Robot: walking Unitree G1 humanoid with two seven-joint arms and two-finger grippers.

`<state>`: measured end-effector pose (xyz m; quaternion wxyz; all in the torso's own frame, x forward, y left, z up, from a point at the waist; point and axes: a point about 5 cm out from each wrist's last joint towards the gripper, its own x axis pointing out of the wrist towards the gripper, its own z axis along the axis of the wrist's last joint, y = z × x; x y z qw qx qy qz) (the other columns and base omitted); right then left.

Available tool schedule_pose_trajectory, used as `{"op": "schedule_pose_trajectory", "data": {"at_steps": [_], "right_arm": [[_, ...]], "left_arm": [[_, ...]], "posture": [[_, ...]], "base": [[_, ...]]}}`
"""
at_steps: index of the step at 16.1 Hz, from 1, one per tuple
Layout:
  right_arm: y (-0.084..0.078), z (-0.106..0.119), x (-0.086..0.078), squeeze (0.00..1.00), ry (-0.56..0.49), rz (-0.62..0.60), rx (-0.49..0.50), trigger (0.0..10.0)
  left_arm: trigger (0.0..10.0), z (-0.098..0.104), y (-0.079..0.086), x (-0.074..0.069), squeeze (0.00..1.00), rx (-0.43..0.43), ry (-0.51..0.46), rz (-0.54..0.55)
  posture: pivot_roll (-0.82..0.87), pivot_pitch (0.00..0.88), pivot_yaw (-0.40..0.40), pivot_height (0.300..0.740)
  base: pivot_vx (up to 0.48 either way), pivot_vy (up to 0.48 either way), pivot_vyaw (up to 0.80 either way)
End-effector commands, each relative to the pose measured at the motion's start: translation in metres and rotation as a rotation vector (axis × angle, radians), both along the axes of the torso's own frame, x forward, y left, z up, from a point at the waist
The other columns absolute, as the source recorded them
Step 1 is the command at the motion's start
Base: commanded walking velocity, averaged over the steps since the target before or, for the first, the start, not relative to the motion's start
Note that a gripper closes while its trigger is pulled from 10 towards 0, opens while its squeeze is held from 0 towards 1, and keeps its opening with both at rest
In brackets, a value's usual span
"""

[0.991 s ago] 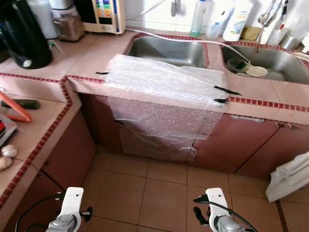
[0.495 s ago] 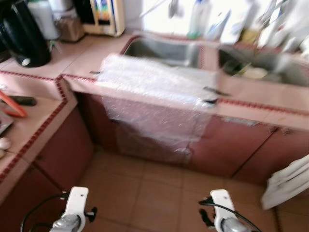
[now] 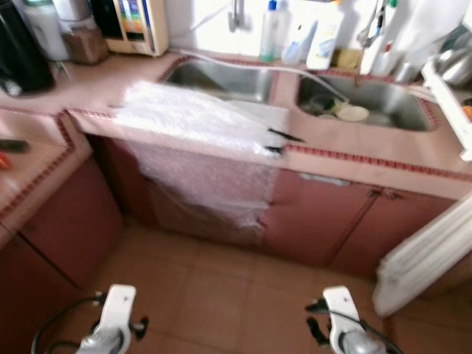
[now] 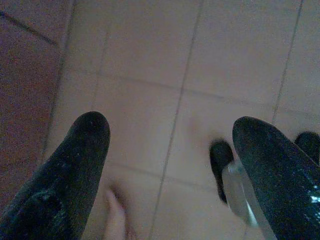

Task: Kitchen organization

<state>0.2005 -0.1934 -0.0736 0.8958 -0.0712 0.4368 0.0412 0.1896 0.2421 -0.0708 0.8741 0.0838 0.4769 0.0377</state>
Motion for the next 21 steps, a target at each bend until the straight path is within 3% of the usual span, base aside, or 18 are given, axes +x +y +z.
{"op": "schedule_pose_trajectory", "data": {"at_steps": [1, 4, 13, 21], "right_arm": [[0.004, 0.0004, 0.0018, 0.0, -0.001, 0.008, 0.009, 10.0], [0.0042, -0.0001, 0.001, 0.0, 0.001, 0.008, 0.008, 10.0], [0.005, -0.0019, -0.0018, 0.0, 0.014, 0.013, 0.008, 10.0], [0.0051, -0.0038, -0.0052, 0.0, 0.029, 0.01, 0.011, 10.0]], "left_arm": [[10.0, 0.0027, 0.0027, 0.0037, 0.0, 0.013, -0.01, -0.006], [10.0, 0.0027, 0.0029, 0.0036, 0.0, 0.013, -0.011, -0.003], [10.0, 0.0034, 0.0042, 0.0043, 0.0, 0.022, -0.017, 0.009], [10.0, 0.0041, 0.0064, 0.0046, 0.0, 0.039, -0.011, 0.006]], "posture": [[-0.01, 0.06, 0.007, 0.74], [-0.01, 0.061, 0.007, 0.74], [-0.01, 0.058, 0.009, 0.74], [-0.01, 0.056, 0.013, 0.74]], "base": [[0.0, -0.48, 0.0], [0.0, -0.308, 0.0], [0.0, 0.0, 0.0], [0.0, 0.0, -0.78]]}}
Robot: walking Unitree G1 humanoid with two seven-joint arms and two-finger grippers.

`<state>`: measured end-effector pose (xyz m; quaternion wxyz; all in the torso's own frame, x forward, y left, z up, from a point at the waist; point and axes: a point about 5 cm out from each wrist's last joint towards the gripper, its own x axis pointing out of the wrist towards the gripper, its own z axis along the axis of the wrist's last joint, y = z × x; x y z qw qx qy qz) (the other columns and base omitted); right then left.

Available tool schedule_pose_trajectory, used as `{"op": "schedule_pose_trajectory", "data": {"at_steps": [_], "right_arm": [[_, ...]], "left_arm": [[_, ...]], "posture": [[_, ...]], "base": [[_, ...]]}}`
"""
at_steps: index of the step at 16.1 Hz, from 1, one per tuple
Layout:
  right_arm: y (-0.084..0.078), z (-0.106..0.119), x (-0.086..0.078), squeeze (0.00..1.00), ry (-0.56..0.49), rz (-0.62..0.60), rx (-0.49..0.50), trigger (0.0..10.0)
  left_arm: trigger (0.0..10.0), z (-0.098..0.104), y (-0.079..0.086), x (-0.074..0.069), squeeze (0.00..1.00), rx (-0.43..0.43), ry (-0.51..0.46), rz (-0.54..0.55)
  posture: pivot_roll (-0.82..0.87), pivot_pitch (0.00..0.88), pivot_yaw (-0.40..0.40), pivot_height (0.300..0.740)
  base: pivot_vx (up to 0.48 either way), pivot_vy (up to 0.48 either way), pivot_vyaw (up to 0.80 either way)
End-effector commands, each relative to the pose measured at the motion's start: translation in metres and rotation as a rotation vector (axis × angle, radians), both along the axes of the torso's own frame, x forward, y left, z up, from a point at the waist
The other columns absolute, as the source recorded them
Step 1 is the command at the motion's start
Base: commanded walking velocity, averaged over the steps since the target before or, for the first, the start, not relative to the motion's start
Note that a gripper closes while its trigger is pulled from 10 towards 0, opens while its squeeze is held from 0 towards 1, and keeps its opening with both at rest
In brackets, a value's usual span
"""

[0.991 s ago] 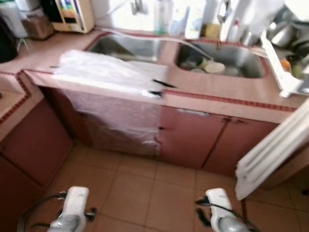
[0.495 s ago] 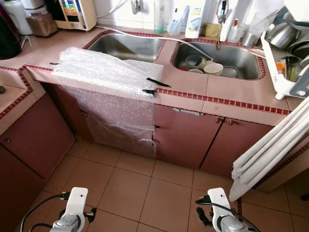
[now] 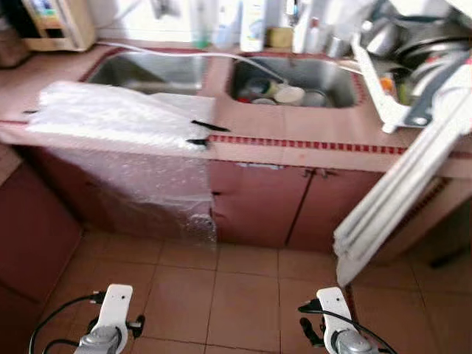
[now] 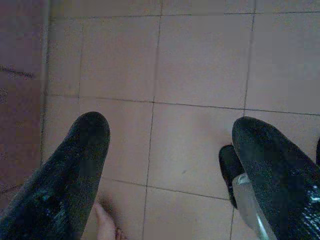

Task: Kitchen organization

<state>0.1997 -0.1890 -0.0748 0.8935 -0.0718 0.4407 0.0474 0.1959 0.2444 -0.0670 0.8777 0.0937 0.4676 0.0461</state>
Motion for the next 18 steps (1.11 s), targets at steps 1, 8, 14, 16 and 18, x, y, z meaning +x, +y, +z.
{"op": "schedule_pose_trajectory", "data": {"at_steps": [1, 8, 14, 16, 18], "right_arm": [[-0.002, -0.003, -0.006, 0.0, 0.02, -0.006, 0.008, 10.0], [0.002, -0.004, -0.006, 0.0, 0.019, -0.01, 0.023, 10.0], [0.007, -0.003, -0.003, 0.0, 0.019, -0.008, 0.021, 10.0], [0.011, -0.002, -0.002, 0.0, -0.002, -0.017, 0.046, 10.0], [0.011, -0.002, -0.002, 0.0, 0.007, -0.005, 0.04, 10.0]], "left_arm": [[10.0, 0.0, 0.004, -0.002, 0.0, 0.009, 0.016, 0.007], [10.0, -0.001, 0.004, -0.005, 0.0, 0.005, 0.028, 0.008], [10.0, -0.002, 0.004, -0.006, 0.0, 0.014, 0.038, 0.001], [10.0, -0.002, 0.004, -0.006, 0.0, 0.014, 0.038, -0.002], [10.0, -0.002, 0.004, -0.006, 0.0, 0.015, 0.038, -0.003]], "posture": [[-0.01, 0.056, 0.014, 0.74], [-0.01, 0.058, 0.014, 0.74], [-0.01, 0.056, 0.011, 0.74], [-0.01, 0.054, 0.011, 0.74], [-0.01, 0.053, 0.01, 0.74]], "base": [[0.0, 0.0, -0.8], [0.0, 0.0, -0.23], [0.0, 0.0, -0.13], [0.0, 0.0, 0.0], [0.0, 0.0, 0.0]]}}
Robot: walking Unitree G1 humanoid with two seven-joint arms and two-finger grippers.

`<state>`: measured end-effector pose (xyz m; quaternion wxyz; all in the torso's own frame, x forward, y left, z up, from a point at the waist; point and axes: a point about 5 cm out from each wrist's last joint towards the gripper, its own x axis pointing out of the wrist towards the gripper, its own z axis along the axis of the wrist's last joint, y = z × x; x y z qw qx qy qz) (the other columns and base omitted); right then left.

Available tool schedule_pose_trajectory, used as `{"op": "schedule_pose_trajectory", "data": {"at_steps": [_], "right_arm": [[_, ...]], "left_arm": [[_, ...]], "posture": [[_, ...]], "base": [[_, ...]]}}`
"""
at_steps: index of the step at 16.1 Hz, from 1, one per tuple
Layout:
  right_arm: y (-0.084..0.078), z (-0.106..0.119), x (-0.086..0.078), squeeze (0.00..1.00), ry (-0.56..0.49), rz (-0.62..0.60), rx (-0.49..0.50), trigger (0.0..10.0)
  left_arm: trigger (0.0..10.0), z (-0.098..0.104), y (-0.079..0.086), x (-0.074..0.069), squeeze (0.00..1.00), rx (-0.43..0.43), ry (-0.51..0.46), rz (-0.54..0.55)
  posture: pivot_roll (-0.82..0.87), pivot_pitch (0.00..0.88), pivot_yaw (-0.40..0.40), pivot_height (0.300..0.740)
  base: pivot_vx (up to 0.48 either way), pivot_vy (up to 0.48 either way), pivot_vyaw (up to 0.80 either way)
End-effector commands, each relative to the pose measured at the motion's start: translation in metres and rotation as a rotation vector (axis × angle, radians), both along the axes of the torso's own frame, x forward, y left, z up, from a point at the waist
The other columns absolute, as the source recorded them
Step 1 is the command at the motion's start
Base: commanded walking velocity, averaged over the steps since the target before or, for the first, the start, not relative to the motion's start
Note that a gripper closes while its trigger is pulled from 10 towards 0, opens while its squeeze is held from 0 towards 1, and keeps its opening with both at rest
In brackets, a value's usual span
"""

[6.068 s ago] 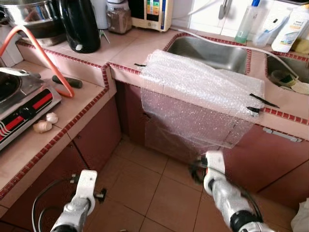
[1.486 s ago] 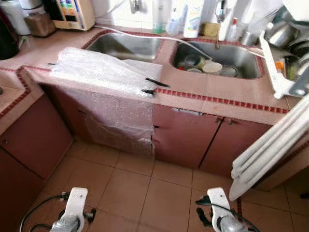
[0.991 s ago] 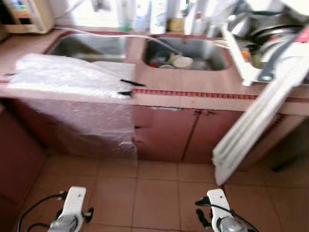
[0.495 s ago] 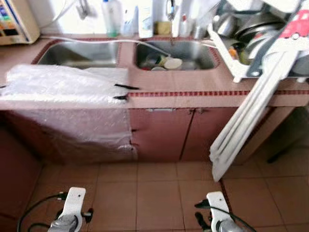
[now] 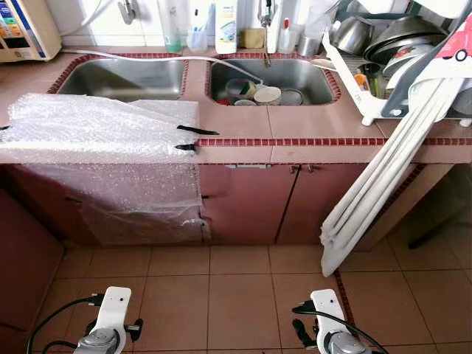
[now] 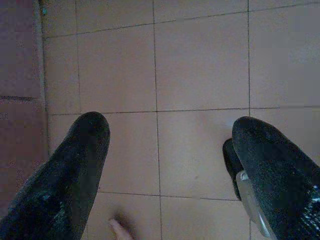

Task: Kitchen organization

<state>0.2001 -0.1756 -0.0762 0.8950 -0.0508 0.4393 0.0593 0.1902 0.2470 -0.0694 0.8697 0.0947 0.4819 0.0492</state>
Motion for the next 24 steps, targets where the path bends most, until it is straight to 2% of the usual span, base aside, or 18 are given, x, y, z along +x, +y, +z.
{"op": "schedule_pose_trajectory", "data": {"at_steps": [1, 10, 14, 18, 21, 24], "right_arm": [[-0.003, -0.001, -0.002, 0.0, 0.015, -0.021, 0.006, 10.0], [0.001, -0.001, -0.002, 0.0, 0.021, -0.01, 0.0, 10.0], [-0.003, -0.002, -0.004, 0.0, 0.011, -0.008, 0.005, 10.0], [-0.034, -0.009, -0.032, 0.0, 0.036, -0.03, -0.008, 10.0], [-0.04, -0.011, -0.042, 0.0, 0.047, -0.059, -0.006, 10.0], [-0.015, 0.001, -0.003, 0.0, -0.017, -0.138, 0.075, 10.0]], "left_arm": [[10.0, 0.0, 0.001, 0.0, 0.0, 0.011, 0.007, -0.011], [10.0, 0.001, 0.002, 0.0, 0.0, 0.006, 0.003, -0.003], [10.0, 0.001, 0.002, 0.001, 0.0, 0.004, 0.003, -0.001], [10.0, 0.0, 0.001, 0.0, 0.0, -0.011, 0.007, 0.005], [10.0, 0.001, -0.004, 0.004, 0.0, -0.073, -0.011, 0.009], [10.0, 0.002, -0.019, 0.013, 0.0, -0.192, -0.013, 0.018]], "posture": [[-0.01, 0.052, 0.01, 0.74], [-0.01, 0.055, 0.014, 0.74], [-0.01, 0.057, 0.014, 0.74], [-0.01, 0.056, 0.014, 0.74], [0.0, 0.051, 0.006, 0.74], [0.0, 0.049, 0.0, 0.74]], "base": [[0.0, 0.0, -0.8], [0.0, 0.0, -0.8], [0.0, 0.0, -0.8], [0.0, 0.0, -0.8], [0.0, 0.0, -0.8], [0.0, 0.0, -0.53]]}}
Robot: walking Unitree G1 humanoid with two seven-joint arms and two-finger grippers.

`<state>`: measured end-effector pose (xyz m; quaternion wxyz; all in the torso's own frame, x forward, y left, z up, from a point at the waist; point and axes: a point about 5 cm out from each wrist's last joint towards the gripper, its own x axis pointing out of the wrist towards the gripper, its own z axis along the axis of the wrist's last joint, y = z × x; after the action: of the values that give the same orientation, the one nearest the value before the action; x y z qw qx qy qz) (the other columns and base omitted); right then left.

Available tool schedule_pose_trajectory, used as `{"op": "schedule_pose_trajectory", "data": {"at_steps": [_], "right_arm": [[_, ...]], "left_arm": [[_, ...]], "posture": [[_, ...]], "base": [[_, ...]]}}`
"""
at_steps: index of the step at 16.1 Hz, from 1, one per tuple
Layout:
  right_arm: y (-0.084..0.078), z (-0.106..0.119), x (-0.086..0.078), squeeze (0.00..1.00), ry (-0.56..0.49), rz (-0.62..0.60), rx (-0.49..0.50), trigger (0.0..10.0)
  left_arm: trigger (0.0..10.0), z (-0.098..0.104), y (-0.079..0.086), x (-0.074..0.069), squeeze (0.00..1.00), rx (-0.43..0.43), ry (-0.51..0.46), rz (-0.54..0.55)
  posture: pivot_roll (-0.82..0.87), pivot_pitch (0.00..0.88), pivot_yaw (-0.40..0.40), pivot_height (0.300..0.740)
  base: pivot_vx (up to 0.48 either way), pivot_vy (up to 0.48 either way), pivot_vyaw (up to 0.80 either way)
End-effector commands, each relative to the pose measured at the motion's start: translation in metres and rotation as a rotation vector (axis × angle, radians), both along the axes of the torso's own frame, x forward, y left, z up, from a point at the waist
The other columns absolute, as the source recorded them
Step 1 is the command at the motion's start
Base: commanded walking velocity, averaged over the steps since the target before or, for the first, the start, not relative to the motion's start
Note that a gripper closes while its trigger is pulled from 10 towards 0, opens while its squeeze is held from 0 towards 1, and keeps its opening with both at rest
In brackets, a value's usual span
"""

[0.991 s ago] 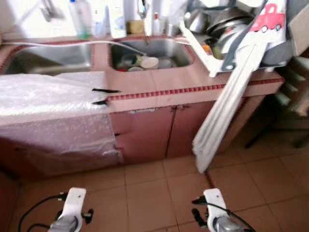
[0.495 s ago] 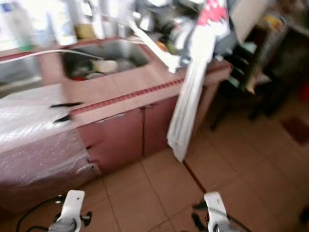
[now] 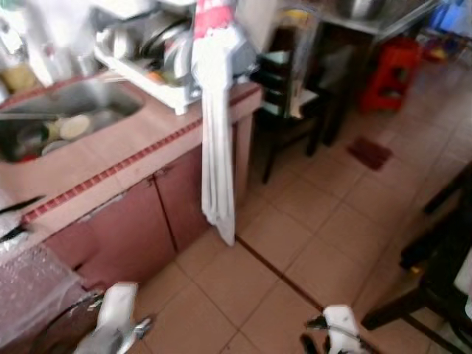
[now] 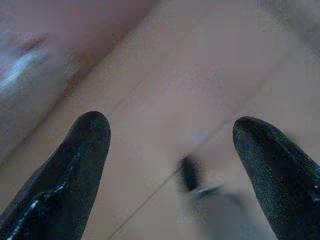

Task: Kitchen organization

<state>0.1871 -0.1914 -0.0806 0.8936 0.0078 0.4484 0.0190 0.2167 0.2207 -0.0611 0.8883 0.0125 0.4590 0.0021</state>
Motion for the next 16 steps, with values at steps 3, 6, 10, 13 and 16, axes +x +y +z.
{"op": "schedule_pose_trajectory", "data": {"at_steps": [3, 6, 10, 13, 16], "right_arm": [[0.03, 0.029, 0.055, 0.0, -0.135, 0.013, 0.055, 10.0], [0.036, 0.032, 0.06, 0.0, -0.145, 0.032, 0.061, 10.0], [0.026, 0.022, 0.046, 0.0, -0.089, 0.015, 0.03, 10.0], [0.022, 0.014, 0.033, 0.0, -0.036, 0.032, 0.009, 10.0], [0.021, 0.012, 0.03, 0.0, -0.028, 0.039, 0.003, 10.0]], "left_arm": [[10.0, -0.001, -0.005, -0.001, 0.0, -0.057, 0.031, -0.006], [10.0, -0.001, -0.013, 0.004, 0.0, -0.062, 0.033, -0.024], [10.0, -0.002, -0.01, 0.001, 0.0, -0.054, 0.047, -0.013], [10.0, -0.006, -0.007, -0.007, 0.0, -0.09, 0.062, 0.072], [10.0, -0.01, 0.003, -0.019, 0.0, -0.077, 0.09, 0.112]], "posture": [[0.0, 0.047, -0.005, 0.74], [0.01, 0.048, -0.01, 0.74], [0.0, 0.048, -0.003, 0.74], [0.0, 0.045, -0.007, 0.74], [0.01, 0.045, -0.003, 0.74]], "base": [[0.0, 0.0, 0.0], [0.0, 0.0, 0.0], [0.0, 0.0, 0.0], [0.0, 0.0, 0.0], [0.0, 0.0, 0.0]]}}
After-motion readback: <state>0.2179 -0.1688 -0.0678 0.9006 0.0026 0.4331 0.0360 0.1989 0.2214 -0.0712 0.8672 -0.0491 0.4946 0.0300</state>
